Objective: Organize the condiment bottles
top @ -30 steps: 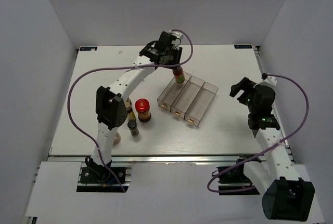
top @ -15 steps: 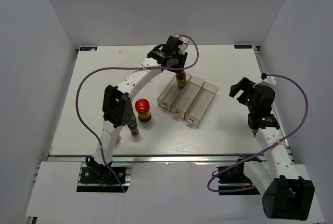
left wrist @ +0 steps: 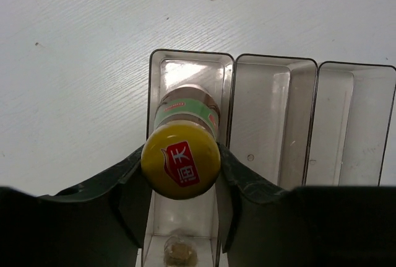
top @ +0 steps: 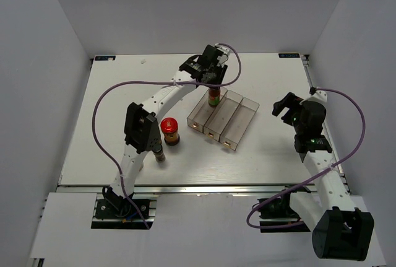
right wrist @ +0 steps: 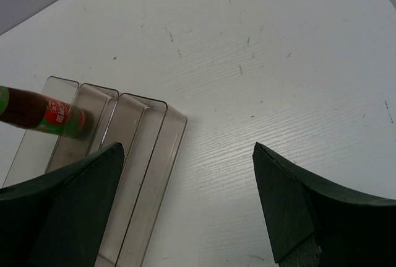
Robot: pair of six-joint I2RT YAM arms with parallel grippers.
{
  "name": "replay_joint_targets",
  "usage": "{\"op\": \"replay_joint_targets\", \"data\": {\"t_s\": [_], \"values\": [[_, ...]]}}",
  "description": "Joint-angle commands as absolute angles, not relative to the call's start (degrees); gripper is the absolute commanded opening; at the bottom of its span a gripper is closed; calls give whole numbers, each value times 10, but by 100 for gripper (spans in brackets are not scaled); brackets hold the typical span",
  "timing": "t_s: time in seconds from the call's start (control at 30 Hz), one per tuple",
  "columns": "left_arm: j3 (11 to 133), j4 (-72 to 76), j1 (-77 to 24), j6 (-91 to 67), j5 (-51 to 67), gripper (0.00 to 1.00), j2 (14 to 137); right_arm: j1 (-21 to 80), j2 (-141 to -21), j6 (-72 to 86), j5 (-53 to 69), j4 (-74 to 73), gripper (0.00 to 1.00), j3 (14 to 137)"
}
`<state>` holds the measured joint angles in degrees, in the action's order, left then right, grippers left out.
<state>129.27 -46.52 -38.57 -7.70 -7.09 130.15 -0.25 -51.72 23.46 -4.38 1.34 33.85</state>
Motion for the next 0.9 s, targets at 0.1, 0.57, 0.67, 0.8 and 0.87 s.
{"op": "replay_joint_targets", "data": {"t_s": [0.1,0.57,0.67,0.8,0.87], "values": [[1333,-432,-392,-69,-89,65,1286,-4,-519,229,-34,27,89,337],[1247,-380,-392,-81,-105,98,1170,21,-488,185,133,47,89,356],[1141,-335,-392,-92,-149,98,1082,97,-483,153,106,45,89,366],[982,-300,-389,-142,-229,98,958,185,-498,124,47,33,89,384],[892,-302,-387,-189,-272,98,906,188,-509,131,35,29,89,388]]}}
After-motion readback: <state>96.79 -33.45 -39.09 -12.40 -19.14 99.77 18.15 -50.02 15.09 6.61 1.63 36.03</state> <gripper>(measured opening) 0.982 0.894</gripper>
